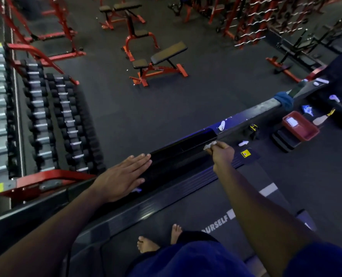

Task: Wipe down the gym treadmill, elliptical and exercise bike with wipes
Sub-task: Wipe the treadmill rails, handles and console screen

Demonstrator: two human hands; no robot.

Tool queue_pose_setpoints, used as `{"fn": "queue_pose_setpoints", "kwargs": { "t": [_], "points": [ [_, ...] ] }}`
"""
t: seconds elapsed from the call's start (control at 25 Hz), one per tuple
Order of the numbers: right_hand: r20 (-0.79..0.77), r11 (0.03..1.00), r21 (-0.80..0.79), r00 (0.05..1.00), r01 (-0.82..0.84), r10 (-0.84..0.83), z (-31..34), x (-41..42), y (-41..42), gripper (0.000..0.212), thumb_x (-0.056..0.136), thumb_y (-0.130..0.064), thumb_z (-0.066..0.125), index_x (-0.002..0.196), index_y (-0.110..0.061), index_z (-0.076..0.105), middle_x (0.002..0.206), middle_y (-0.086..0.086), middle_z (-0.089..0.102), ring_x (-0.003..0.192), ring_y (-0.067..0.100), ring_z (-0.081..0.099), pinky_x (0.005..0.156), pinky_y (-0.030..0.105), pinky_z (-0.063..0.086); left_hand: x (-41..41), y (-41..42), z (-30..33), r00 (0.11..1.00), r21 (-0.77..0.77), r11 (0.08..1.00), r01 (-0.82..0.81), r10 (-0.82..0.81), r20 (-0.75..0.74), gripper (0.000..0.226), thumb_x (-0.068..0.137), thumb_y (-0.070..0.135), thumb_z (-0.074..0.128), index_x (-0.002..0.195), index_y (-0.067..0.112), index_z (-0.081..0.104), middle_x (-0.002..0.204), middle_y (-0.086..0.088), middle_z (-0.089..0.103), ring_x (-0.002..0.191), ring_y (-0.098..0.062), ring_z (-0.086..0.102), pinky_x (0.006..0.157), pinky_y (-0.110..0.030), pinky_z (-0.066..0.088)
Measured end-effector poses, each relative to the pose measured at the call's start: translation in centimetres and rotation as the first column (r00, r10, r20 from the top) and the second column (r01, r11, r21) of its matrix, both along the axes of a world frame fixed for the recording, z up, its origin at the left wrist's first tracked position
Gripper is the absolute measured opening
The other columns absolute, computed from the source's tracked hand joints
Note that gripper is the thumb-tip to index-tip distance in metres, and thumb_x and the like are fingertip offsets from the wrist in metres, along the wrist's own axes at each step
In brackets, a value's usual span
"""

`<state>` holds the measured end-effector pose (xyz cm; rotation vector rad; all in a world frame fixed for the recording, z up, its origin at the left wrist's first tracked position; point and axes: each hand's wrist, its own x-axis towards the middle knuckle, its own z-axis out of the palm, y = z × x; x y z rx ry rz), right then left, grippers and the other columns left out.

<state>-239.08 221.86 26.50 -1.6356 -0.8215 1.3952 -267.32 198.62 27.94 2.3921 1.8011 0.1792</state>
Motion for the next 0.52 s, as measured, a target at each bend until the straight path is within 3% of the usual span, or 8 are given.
{"fn": "queue_pose_setpoints", "kwargs": {
  "t": [0.12, 0.2, 0.32, 0.52],
  "points": [
    [0.057, 0.997, -0.023, 0.996, 0.077, -0.075, -1.4, -0.2, -0.1, 0.011, 0.087, -0.003, 0.069, 0.086, -0.014, 0.067, 0.089, 0.013, 0.075, 0.079, 0.022, 0.073, 0.076, 0.032, 0.061, -0.2, -1.0, -0.6, 0.999, 0.012, 0.999, -0.044, 0.043, 0.014, 0.061, 0.110, 0.046, 0.027, 0.162, 0.017, 0.018, 0.171, 0.004, 0.010, 0.156, -0.010, 0.008, 0.127, -0.036, 0.011],
    [0.020, 0.995, -0.060, 0.997, 0.080, -0.079, -2.3, -1.1, -1.4, 0.013, 0.088, -0.001, 0.070, 0.085, -0.013, 0.066, 0.089, 0.014, 0.074, 0.077, 0.022, 0.074, 0.077, 0.033, 0.062, -0.3, -1.1, -0.6, 0.998, 0.021, 0.998, -0.061, 0.061, 0.000, 0.060, 0.110, 0.044, 0.026, 0.162, 0.017, 0.018, 0.171, 0.004, 0.010, 0.156, -0.009, 0.009, 0.128, -0.036, 0.011],
    [-0.178, 0.988, -0.140, 0.979, 0.071, -0.096, -3.9, -5.6, -6.6, 0.025, 0.090, 0.008, 0.064, 0.075, -0.012, 0.059, 0.075, 0.014, 0.066, 0.057, 0.017, 0.065, 0.066, 0.031, 0.060, 0.0, -1.0, -0.2, 0.998, 0.016, 0.998, -0.059, 0.059, -0.006, 0.058, 0.109, 0.041, 0.025, 0.162, 0.016, 0.020, 0.170, 0.003, 0.013, 0.156, -0.010, 0.012, 0.128, -0.036, 0.013],
    [-0.365, 0.966, -0.260, 0.926, 0.004, -0.102, -4.7, -9.7, -11.4, 0.029, 0.088, 0.014, 0.062, 0.072, -0.009, 0.054, 0.070, 0.015, 0.061, 0.049, 0.016, 0.063, 0.054, 0.029, 0.059, 0.1, -1.1, 0.0, 0.999, 0.018, 0.998, -0.053, 0.053, 0.013, 0.059, 0.109, 0.039, 0.028, 0.162, 0.017, 0.019, 0.170, 0.003, 0.014, 0.156, -0.010, 0.013, 0.127, -0.036, 0.014]
  ]
}}
